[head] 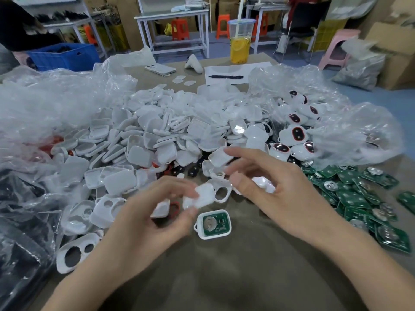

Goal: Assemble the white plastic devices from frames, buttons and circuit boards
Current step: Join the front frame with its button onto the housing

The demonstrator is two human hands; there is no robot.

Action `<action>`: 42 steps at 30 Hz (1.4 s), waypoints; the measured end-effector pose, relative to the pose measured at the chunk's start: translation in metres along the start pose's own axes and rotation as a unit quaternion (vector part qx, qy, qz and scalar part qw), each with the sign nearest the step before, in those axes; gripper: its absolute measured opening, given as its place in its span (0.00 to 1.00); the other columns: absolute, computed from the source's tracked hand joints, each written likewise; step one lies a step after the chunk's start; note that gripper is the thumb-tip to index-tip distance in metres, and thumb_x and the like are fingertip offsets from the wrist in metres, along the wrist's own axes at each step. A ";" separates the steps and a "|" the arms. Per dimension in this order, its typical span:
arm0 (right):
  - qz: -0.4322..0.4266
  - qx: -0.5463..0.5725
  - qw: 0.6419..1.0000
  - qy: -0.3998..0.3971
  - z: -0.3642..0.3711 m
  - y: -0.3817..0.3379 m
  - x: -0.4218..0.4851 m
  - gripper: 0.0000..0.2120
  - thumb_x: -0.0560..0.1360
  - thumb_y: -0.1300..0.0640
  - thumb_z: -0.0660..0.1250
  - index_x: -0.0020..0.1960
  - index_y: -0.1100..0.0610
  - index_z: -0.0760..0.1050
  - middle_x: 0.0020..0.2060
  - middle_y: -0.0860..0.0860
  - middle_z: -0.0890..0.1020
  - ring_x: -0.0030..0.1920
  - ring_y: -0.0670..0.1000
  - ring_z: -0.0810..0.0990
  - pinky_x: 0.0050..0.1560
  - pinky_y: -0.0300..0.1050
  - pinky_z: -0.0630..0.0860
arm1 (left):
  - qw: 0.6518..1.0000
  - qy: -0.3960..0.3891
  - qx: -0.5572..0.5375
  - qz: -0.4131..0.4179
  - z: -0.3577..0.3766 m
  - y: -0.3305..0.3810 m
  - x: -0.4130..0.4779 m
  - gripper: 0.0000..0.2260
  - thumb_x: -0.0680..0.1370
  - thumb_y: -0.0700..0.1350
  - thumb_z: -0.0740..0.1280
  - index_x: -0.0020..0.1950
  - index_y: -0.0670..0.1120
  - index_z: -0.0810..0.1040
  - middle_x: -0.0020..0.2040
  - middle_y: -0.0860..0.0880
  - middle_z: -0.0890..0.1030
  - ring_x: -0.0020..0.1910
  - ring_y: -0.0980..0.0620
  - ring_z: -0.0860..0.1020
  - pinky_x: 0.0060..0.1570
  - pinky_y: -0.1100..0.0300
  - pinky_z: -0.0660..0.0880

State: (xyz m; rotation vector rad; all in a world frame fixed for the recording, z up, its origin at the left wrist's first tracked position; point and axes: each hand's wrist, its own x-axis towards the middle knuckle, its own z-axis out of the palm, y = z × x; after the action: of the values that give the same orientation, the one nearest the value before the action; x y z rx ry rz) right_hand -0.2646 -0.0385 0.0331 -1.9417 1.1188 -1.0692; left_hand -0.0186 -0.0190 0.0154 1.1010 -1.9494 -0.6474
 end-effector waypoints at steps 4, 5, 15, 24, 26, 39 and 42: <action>-0.014 -0.114 0.991 -0.065 -0.009 0.004 -0.010 0.25 0.73 0.36 0.66 0.69 0.36 0.71 0.54 0.33 0.80 0.57 0.40 0.78 0.59 0.29 0.70 | 0.990 -0.060 0.120 0.041 0.002 0.002 -0.008 0.06 0.77 0.54 0.68 0.54 0.60 0.79 0.60 0.61 0.79 0.60 0.54 0.79 0.57 0.58 0.73; -0.024 -0.138 0.987 -0.081 -0.008 0.005 -0.010 0.26 0.72 0.36 0.67 0.69 0.37 0.71 0.54 0.34 0.80 0.58 0.39 0.77 0.59 0.29 0.69 | 0.988 -0.069 0.128 0.048 0.002 0.003 -0.007 0.06 0.77 0.54 0.68 0.54 0.60 0.79 0.60 0.62 0.78 0.60 0.55 0.79 0.57 0.56 0.73; -0.077 -0.278 0.941 -0.176 -0.001 0.014 -0.010 0.30 0.74 0.35 0.64 0.73 0.42 0.66 0.54 0.37 0.77 0.59 0.41 0.71 0.65 0.33 0.64 | 0.979 -0.110 0.164 0.055 0.005 0.004 -0.006 0.07 0.76 0.55 0.68 0.53 0.60 0.79 0.59 0.64 0.77 0.59 0.58 0.77 0.57 0.63 0.70; -0.046 -0.287 0.934 -0.208 0.005 0.015 -0.011 0.30 0.73 0.31 0.60 0.72 0.35 0.56 0.55 0.37 0.75 0.58 0.39 0.70 0.63 0.34 0.65 | 0.978 -0.120 0.159 0.059 0.006 0.004 -0.005 0.07 0.76 0.54 0.68 0.53 0.58 0.80 0.59 0.63 0.78 0.57 0.58 0.78 0.56 0.64 0.70; -0.050 -0.286 0.935 -0.205 0.005 0.015 -0.010 0.29 0.74 0.32 0.59 0.73 0.35 0.57 0.55 0.37 0.75 0.58 0.39 0.69 0.63 0.34 0.65 | 0.977 -0.122 0.162 0.060 0.006 0.004 -0.005 0.07 0.76 0.54 0.68 0.53 0.58 0.81 0.59 0.64 0.78 0.58 0.58 0.78 0.57 0.65 0.70; -0.039 -0.261 0.940 -0.214 0.004 0.016 -0.009 0.28 0.75 0.34 0.61 0.73 0.38 0.62 0.55 0.34 0.74 0.59 0.35 0.67 0.64 0.26 0.57 | 0.976 -0.131 0.161 0.067 0.006 -0.001 -0.006 0.06 0.79 0.55 0.67 0.54 0.63 0.81 0.61 0.63 0.77 0.58 0.57 0.78 0.55 0.62 0.72; -0.036 -0.266 0.939 -0.214 0.004 0.015 -0.008 0.27 0.75 0.34 0.60 0.72 0.39 0.65 0.55 0.35 0.75 0.59 0.36 0.68 0.65 0.28 0.58 | 0.973 -0.139 0.171 0.072 0.007 -0.001 -0.006 0.07 0.79 0.55 0.66 0.55 0.63 0.81 0.60 0.63 0.77 0.56 0.57 0.78 0.53 0.62 0.72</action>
State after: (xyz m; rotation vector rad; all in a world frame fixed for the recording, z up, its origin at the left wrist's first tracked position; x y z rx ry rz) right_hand -0.2686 -0.0373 0.0162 -2.4925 1.1645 -0.3472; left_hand -0.0218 -0.0139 0.0089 1.1023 -2.4244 -0.4115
